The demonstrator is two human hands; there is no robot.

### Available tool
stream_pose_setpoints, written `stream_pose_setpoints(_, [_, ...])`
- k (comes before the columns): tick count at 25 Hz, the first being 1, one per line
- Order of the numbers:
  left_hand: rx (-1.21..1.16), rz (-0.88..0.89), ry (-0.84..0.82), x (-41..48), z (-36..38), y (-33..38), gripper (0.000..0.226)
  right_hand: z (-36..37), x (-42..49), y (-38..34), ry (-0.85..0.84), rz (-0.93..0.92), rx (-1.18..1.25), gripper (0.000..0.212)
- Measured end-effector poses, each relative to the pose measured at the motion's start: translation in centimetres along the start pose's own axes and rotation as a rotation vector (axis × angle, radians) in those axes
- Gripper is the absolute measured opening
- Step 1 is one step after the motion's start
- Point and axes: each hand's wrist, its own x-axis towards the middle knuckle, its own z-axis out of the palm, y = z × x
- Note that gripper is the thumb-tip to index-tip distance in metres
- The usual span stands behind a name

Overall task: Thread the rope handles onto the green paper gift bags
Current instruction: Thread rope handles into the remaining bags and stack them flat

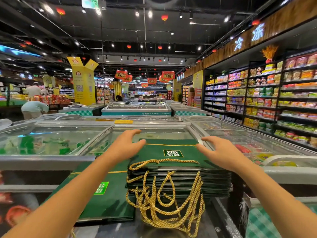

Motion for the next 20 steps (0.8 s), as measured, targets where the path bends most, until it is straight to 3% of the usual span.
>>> stream_pose_setpoints(4, [0.331, 0.232, -0.214, 4.1, 2.7, 2.6, 0.057, 2.5, 4.6, -1.9, -0.208, -0.096, -0.059, 0.074])
stream_pose_setpoints(7, [0.548, 0.154, -0.396, 5.5, 6.7, 1.1, 0.062, 6.2, 5.7, -0.8, -0.34, -0.023, -0.106, 0.096])
stream_pose_setpoints(9, [0.554, 0.06, -0.485, 5.5, 8.7, -0.8, 0.064, 7.7, 5.6, 0.1, -0.387, 0.016, -0.101, 0.089])
stream_pose_setpoints(20, [0.502, 0.028, -0.468, 4.1, 11.3, -2.6, 0.062, 10.5, 5.0, 1.3, -0.413, 0.027, -0.175, 0.084])
